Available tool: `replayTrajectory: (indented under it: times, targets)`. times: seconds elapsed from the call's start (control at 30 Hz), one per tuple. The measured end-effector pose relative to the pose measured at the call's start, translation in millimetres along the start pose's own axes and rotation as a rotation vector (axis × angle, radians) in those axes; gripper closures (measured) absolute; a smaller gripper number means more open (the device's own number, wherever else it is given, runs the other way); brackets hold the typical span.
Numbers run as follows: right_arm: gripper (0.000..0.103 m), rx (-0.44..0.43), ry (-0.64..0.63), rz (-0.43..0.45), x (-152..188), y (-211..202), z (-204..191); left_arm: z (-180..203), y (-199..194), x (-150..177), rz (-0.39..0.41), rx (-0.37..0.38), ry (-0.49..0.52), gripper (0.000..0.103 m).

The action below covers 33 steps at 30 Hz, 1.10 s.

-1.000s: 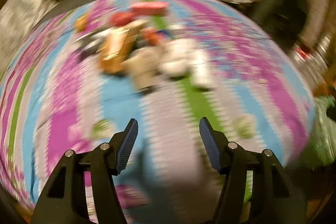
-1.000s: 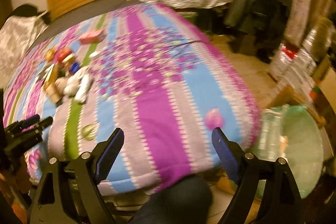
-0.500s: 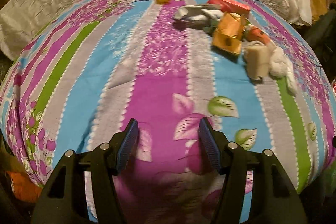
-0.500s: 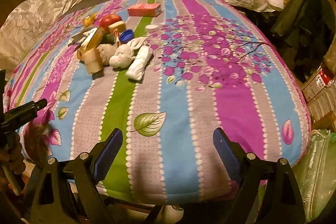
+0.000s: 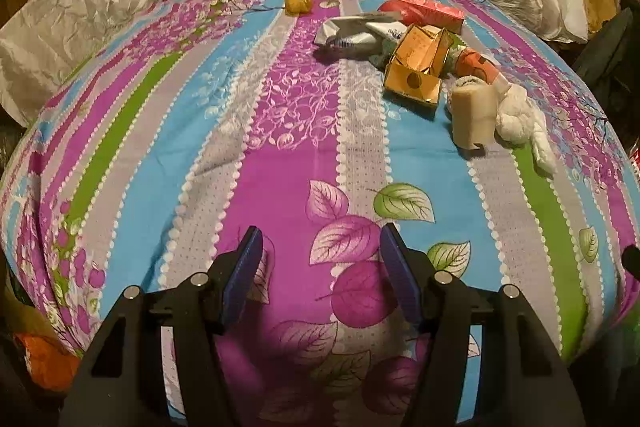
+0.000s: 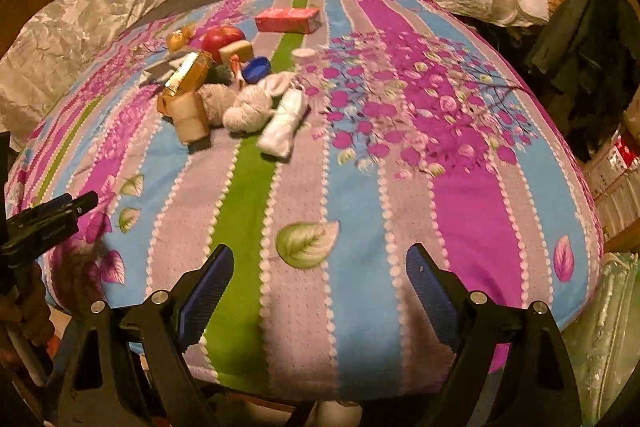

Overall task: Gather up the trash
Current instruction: 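Move both open tools back toward the trash pile on the bed, then grasp the beige sponge block with the left tool while the right tool grasps the white rope-tied bag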

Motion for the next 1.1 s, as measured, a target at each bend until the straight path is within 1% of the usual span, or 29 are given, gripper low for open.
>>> replayTrajectory:
  times: [0.1,0.2,0.27,0.3,0.37,0.4,0.43,0.5,0.53,0.57,0.6,0.63,0.67,0.8,0.9,1.0,1.1]
  targets:
    - [0.015,-0.02,-0.003,0.017,-14,7,-6,-6,1,-5,-0.002,-0.013,-0.012,0.045]
    - [0.015,-0.057,0.05,0.018,-32,22,-5,-11,3,-8,-0.008,-0.017,-0.035,0.044]
    - [0.015,-0.098,0.085,0.014,-49,37,-8,-11,4,-8,-0.014,-0.018,-0.04,0.044]
    - [0.017,-0.113,0.099,0.013,-56,42,-10,-10,6,-8,-0.021,-0.017,-0.039,0.044]
    - [0.023,-0.156,0.129,-0.004,-71,59,-15,-8,8,-8,-0.029,-0.013,-0.035,0.044]
    - [0.03,-0.167,0.137,-0.019,-76,69,-18,-6,8,-8,-0.029,-0.012,-0.031,0.044]
    - [0.034,-0.173,0.139,-0.048,-80,84,-21,-5,8,-9,-0.029,-0.012,-0.029,0.044]
    - [0.037,-0.168,0.144,-0.087,-82,105,-24,-4,7,-11,-0.031,-0.006,-0.029,0.044]
    - [0.046,-0.174,0.157,-0.121,-80,119,-24,-3,7,-13,-0.032,0.0,-0.03,0.044]
    - [0.051,-0.186,0.17,-0.143,-77,127,-25,-2,6,-15,-0.03,0.011,-0.028,0.044]
    - [0.056,-0.189,0.176,-0.133,-76,128,-23,-1,5,-17,-0.027,0.019,-0.025,0.044]
    - [0.073,-0.212,0.18,-0.125,-76,127,-24,2,4,-19,-0.023,0.035,-0.02,0.045]
    - [0.077,-0.251,0.196,-0.13,-75,124,-25,5,3,-20,-0.019,0.054,-0.015,0.045]
    - [0.077,-0.266,0.255,-0.104,-64,107,-11,31,2,-24,-0.006,0.145,0.016,0.045]
    - [0.077,-0.298,0.317,-0.076,-53,84,3,57,8,-30,-0.01,0.21,0.032,0.048]
    - [0.077,-0.319,0.347,-0.052,-41,60,10,84,18,-45,0.008,0.241,0.05,0.05]
    - [0.077,-0.328,0.349,-0.03,-32,40,16,101,34,-61,0.002,0.264,0.033,0.05]
Point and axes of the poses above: each gripper's, at about its wrist camera, not at the fingertips, and y roughly the way its jaws point, z to its right, x to its underside, the point moved 10 cm from there along y, roughly the way its jaws point, and after that the axes turned 5 degrees about y, right-handed, at the moved point
